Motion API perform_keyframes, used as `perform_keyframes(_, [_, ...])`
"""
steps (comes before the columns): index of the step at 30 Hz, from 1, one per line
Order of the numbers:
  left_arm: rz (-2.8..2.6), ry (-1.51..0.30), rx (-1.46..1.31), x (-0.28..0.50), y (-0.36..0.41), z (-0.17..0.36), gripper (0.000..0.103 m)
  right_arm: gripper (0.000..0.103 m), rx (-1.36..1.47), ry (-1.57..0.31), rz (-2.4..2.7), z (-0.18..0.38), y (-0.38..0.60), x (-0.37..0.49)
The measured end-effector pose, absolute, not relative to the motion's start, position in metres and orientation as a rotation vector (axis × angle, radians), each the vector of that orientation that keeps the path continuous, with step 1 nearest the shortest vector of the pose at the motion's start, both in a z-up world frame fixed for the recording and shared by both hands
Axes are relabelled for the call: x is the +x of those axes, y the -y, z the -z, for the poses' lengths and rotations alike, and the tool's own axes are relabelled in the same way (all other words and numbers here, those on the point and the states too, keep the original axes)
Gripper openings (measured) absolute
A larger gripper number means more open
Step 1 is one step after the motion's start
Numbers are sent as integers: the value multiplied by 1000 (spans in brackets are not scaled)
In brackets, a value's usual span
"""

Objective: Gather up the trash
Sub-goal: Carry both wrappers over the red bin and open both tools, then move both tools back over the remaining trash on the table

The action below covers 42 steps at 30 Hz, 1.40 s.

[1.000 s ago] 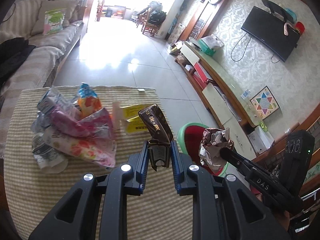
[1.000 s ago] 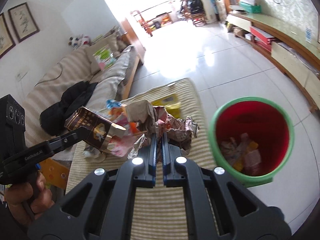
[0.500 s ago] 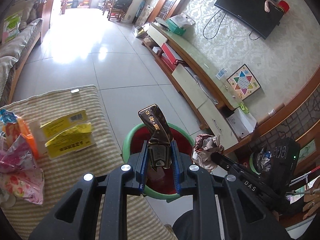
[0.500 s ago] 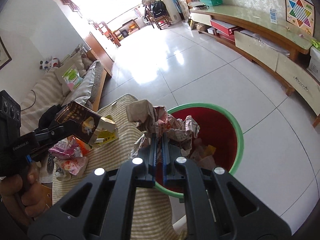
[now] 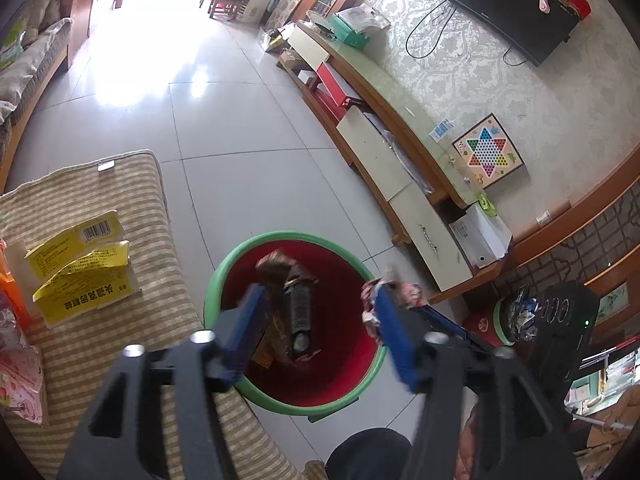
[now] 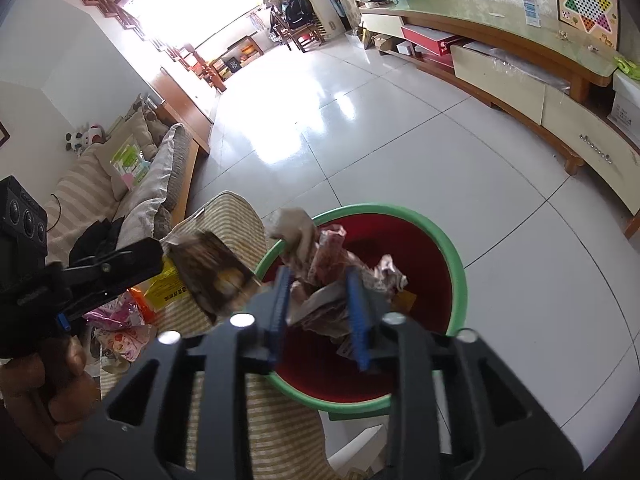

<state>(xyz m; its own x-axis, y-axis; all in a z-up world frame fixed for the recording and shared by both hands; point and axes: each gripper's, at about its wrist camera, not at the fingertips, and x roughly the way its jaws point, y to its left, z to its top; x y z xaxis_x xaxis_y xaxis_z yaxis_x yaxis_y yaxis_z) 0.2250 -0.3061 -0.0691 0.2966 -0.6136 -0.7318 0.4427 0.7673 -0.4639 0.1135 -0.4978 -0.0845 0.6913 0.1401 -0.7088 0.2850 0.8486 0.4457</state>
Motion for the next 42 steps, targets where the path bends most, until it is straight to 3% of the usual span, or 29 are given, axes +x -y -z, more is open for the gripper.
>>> perform_keyframes(3, [708, -1037, -206, 226, 299, 64, 77, 81, 556, -798, 109, 82, 497, 111])
perform_keyframes(7, [696, -1008, -235, 227, 287, 55, 86, 98, 560, -786, 116, 79, 495, 107])
perform_keyframes(8, [684, -996, -242, 226, 282, 52, 94, 98, 560, -782, 117, 77, 495, 106])
perform_keyframes(9, [671, -982, -245, 226, 278, 49, 96, 98, 558, -782, 119, 76, 494, 107])
perform_keyframes(20, [516, -918, -231, 195, 195, 38, 95, 98, 530, -796, 95, 64, 453, 107])
perform_keyframes(42, [150, -921, -402, 137, -59, 69, 95, 98, 231, -895, -235, 55, 221, 141])
